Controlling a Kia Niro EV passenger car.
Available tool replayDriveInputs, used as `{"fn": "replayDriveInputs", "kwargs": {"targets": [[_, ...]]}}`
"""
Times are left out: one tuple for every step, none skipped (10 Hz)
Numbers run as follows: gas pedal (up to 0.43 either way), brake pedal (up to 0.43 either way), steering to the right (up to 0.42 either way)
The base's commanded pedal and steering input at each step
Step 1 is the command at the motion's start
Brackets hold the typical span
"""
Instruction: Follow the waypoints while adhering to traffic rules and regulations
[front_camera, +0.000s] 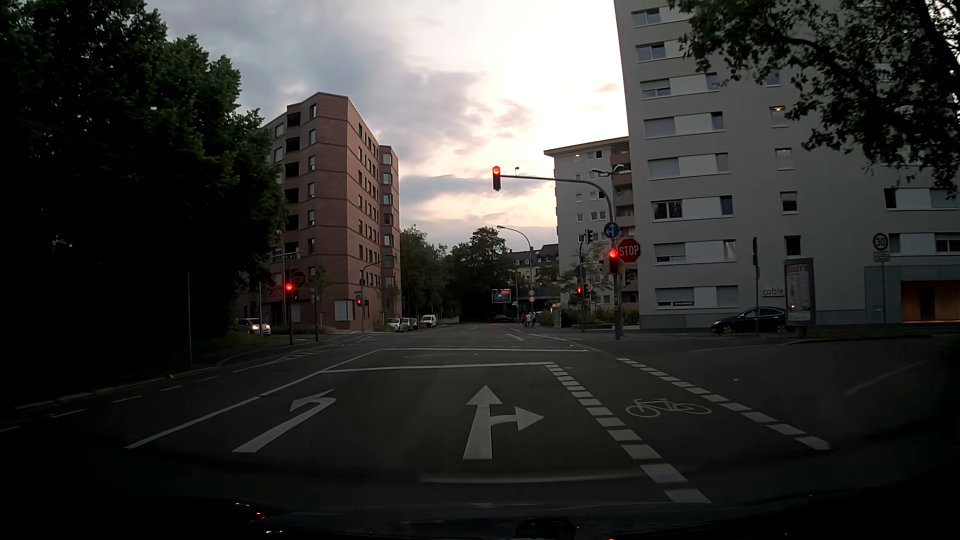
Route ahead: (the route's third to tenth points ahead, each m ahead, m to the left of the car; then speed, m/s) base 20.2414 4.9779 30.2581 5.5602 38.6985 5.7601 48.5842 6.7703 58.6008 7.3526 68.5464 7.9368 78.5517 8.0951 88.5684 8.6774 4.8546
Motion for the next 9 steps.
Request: {"fn": "replayDriveInputs", "kwargs": {"targets": [[0.0, 0.152, -0.02], [0.0, 0.159, -0.02], [0.0, 0.165, -0.019], [0.0, 0.177, -0.019], [0.0, 0.183, -0.018], [0.0, 0.189, -0.018], [0.0, 0.189, -0.021], [0.0, 0.189, -0.023], [0.0, 0.177, -0.021]]}}
